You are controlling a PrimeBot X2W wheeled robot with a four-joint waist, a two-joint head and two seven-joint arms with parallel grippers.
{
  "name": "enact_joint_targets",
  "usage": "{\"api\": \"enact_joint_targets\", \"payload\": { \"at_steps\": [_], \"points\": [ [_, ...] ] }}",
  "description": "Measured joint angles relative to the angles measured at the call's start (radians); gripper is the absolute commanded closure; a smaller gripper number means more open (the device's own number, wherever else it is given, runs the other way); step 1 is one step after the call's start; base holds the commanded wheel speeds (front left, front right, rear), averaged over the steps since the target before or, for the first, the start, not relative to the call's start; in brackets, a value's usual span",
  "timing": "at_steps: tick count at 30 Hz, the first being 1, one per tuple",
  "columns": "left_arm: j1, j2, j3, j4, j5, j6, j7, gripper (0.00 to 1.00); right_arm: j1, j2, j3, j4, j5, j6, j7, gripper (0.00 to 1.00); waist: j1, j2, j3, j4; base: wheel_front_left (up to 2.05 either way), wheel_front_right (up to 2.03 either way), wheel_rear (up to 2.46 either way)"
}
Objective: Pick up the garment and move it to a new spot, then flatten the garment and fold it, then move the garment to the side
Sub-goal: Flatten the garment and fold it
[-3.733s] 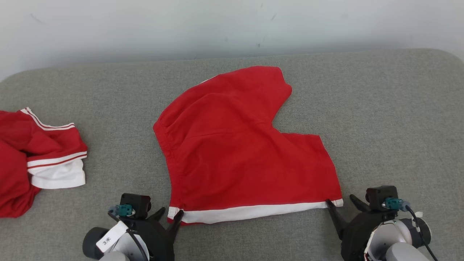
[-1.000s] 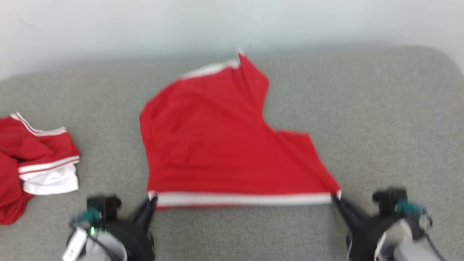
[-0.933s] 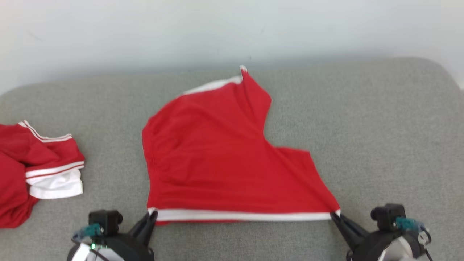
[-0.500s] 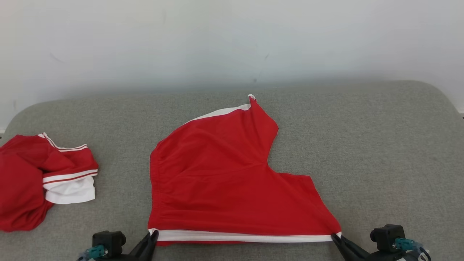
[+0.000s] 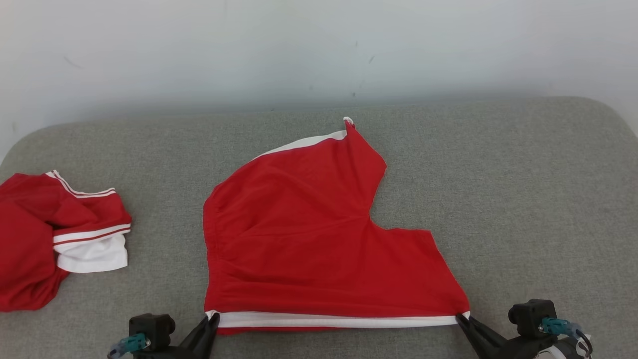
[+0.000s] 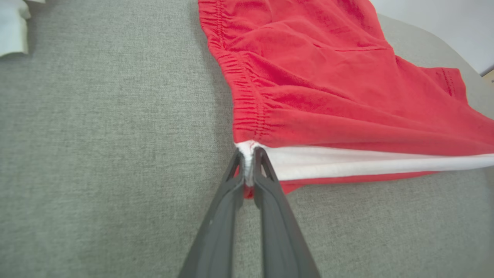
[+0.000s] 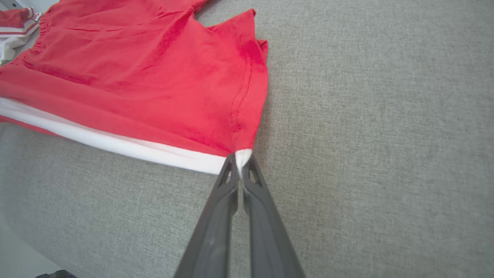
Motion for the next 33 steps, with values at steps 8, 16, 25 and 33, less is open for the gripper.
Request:
{"api": "enact_joint_targets", "payload": {
  "at_steps": [8,16,25,33],
  "points": [
    [-0.075,0.044,-0.030,-0.036,0.033,-0.049,0.082,1.00,-0.103,-0.035,0.065,-0.036,-0.031,0.019,0.135,1.00,-0.0001,0.0001,0.035,-0.003,0.00,0.00,0.00],
    [-0.347,0.081,-0.062,-0.054,-0.089,-0.175,0.395,1.00,-0.503,-0.019,0.123,0.010,0.028,0.062,0.512,1.00,0.0001,0.0001,0.108,-0.019,0.00,0.00,0.00],
    [-0.947,0.002,0.160,0.017,-0.188,-0.154,0.482,1.00,-1.148,0.084,-0.064,0.202,0.025,0.002,0.579,1.00,0.0004,0.0003,0.227,-0.046,0.00,0.00,0.00],
    [-1.073,0.010,0.238,-0.009,-0.097,-0.116,0.283,1.00,-1.268,0.058,-0.076,0.178,-0.060,0.044,0.295,1.00,0.0001,0.0002,0.329,-0.046,0.00,0.00,0.00]
  ]
}}
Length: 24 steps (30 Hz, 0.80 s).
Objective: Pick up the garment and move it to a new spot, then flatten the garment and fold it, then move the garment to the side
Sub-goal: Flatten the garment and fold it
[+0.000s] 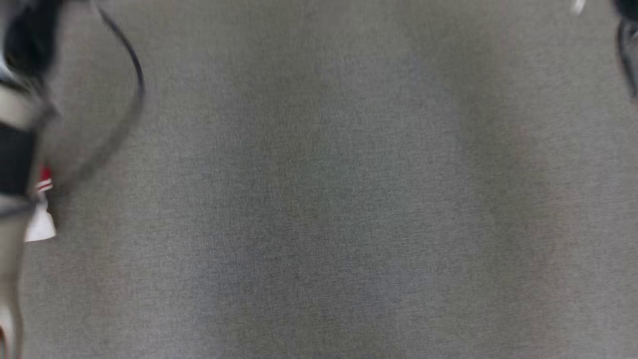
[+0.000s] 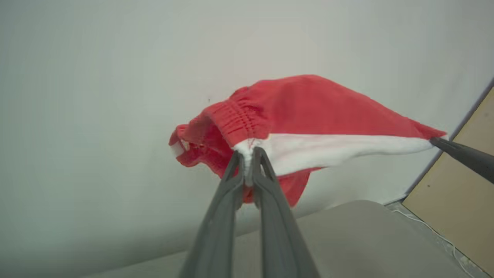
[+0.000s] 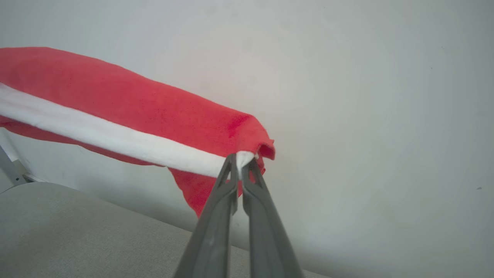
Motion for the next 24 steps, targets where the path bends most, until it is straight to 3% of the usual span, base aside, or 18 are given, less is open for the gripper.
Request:
{"api": "enact_joint_targets", "payload": {
  "at_steps": [5,10,24],
  "points": [
    [0.233,0.003,-0.068,0.057,0.007,-0.020,-0.052,1.00,0.182,0.007,0.029,0.062,-0.001,0.026,-0.124,1.00,0.0002,0.0002,0.062,0.007,0.00,0.00,0.00],
    [0.357,-0.004,-0.096,0.086,0.000,-0.034,-0.117,1.00,0.329,0.009,0.053,0.090,-0.001,0.035,-0.231,1.00,0.0000,0.0001,0.080,0.024,0.00,0.00,0.00],
    [0.606,0.006,-0.192,0.150,0.086,-0.041,-0.285,1.00,0.697,0.004,0.108,0.105,0.009,0.049,-0.452,1.00,-0.0004,-0.0002,-0.048,0.022,0.00,0.00,0.00]
  ]
}}
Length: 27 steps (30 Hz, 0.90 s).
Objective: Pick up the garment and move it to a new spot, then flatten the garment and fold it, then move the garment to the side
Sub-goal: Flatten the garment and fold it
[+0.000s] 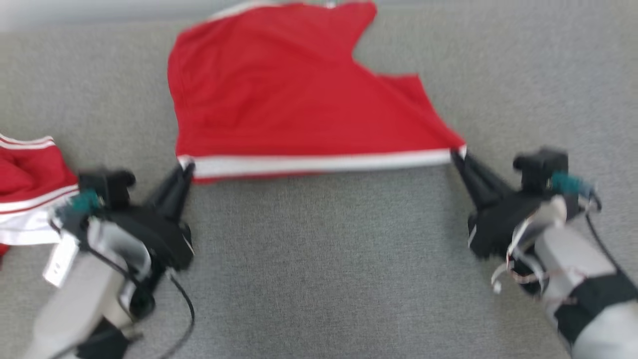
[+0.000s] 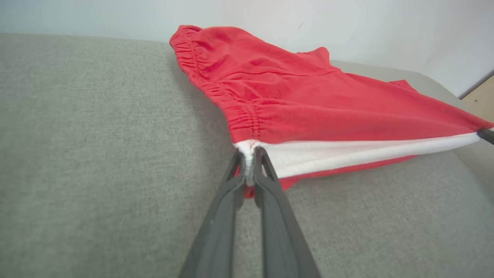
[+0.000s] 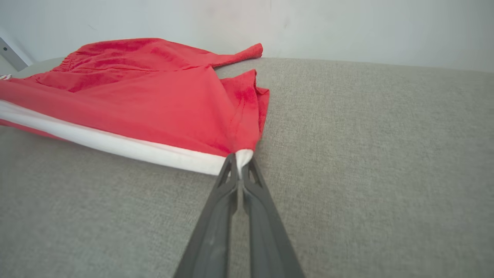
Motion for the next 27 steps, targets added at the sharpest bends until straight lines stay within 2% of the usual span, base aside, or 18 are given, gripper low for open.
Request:
{"api": "enact_joint_targets", "payload": {
  "at_steps": [14,20,23,27],
  "points": [
    [0.302,-0.037,-0.058,0.014,0.001,0.054,-0.074,1.00,0.334,-0.041,0.034,-0.044,0.025,0.004,-0.049,1.00,-0.0002,-0.0002,-0.196,-0.006,0.00,0.00,0.00],
    [0.358,-0.031,-0.084,-0.015,0.030,0.093,-0.076,1.00,0.458,-0.042,0.026,-0.094,0.051,-0.025,-0.057,1.00,-0.0002,-0.0002,-0.269,0.003,0.00,0.00,0.00],
    [0.405,-0.015,-0.085,-0.036,0.030,0.106,-0.076,1.00,0.486,-0.042,0.032,-0.126,0.050,-0.050,-0.056,1.00,-0.0002,-0.0003,-0.293,0.010,0.00,0.00,0.00],
    [0.446,-0.012,-0.086,-0.059,0.028,0.122,-0.072,1.00,0.500,-0.056,0.030,-0.151,0.049,-0.068,-0.055,1.00,-0.0001,-0.0002,-0.311,0.014,0.00,0.00,0.00]
  ]
}}
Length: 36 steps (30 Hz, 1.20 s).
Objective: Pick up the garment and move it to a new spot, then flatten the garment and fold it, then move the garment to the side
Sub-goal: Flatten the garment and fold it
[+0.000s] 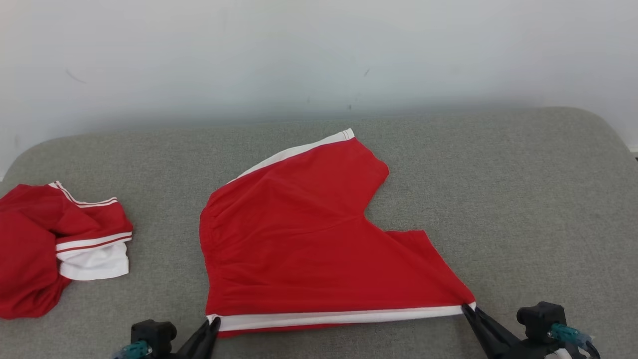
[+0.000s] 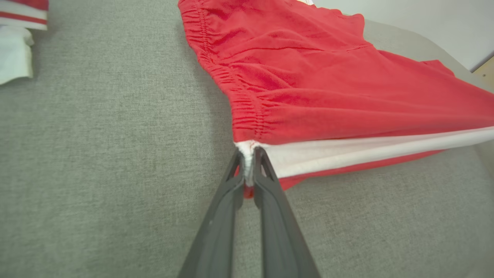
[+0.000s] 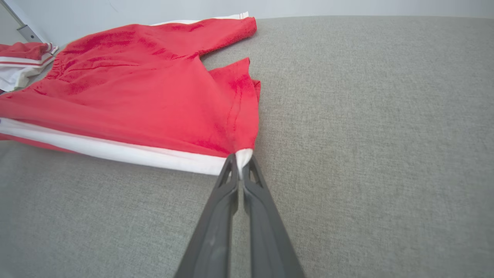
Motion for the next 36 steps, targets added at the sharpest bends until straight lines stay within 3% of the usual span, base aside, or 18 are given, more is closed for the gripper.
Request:
{"api": "enact_joint_targets", "payload": {
  "at_steps": [16,25,26,27,28,29,30,36],
  "points": [
    [0.041,-0.002,-0.035,-0.044,-0.012,0.018,0.073,1.00,0.072,-0.020,0.008,-0.042,0.014,-0.060,0.123,1.00,0.0002,0.0002,-0.012,0.017,0.00,0.00,0.00],
    [0.042,-0.002,-0.032,-0.060,-0.026,0.036,0.094,1.00,0.086,-0.021,0.007,-0.080,0.031,-0.074,0.154,0.99,0.0003,0.0002,-0.008,0.020,0.00,0.00,0.00],
    [0.042,-0.002,-0.032,-0.063,-0.027,0.037,0.097,0.91,0.086,-0.021,0.007,-0.085,0.032,-0.078,0.158,0.84,0.0003,0.0002,-0.008,0.020,0.00,0.00,0.00],
    [0.042,-0.002,-0.030,-0.067,-0.028,0.037,0.097,0.61,0.086,-0.022,0.007,-0.090,0.032,-0.079,0.158,0.69,0.0003,0.0002,-0.007,0.020,0.00,0.00,0.00],
    [0.042,-0.001,-0.029,-0.071,-0.028,0.041,0.097,0.50,0.086,-0.022,0.005,-0.094,0.032,-0.080,0.163,0.57,0.0003,0.0002,-0.007,0.020,0.00,0.00,0.00],
    [0.042,0.000,-0.027,-0.073,-0.028,0.044,0.097,0.00,0.087,-0.023,0.001,-0.096,0.035,-0.083,0.165,0.22,0.0003,0.0002,-0.006,0.020,0.00,0.00,0.00],
    [0.042,0.002,-0.025,-0.073,-0.030,0.045,0.099,0.00,0.087,-0.023,-0.002,-0.098,0.039,-0.087,0.166,0.01,0.0003,0.0002,-0.006,0.020,0.00,0.00,0.00],
    [0.056,0.009,0.001,-0.087,-0.043,0.054,0.099,0.00,0.095,-0.037,-0.025,-0.124,0.069,-0.092,0.174,0.00,0.0003,0.0002,-0.007,0.020,0.00,0.00,0.00]
  ]
}}
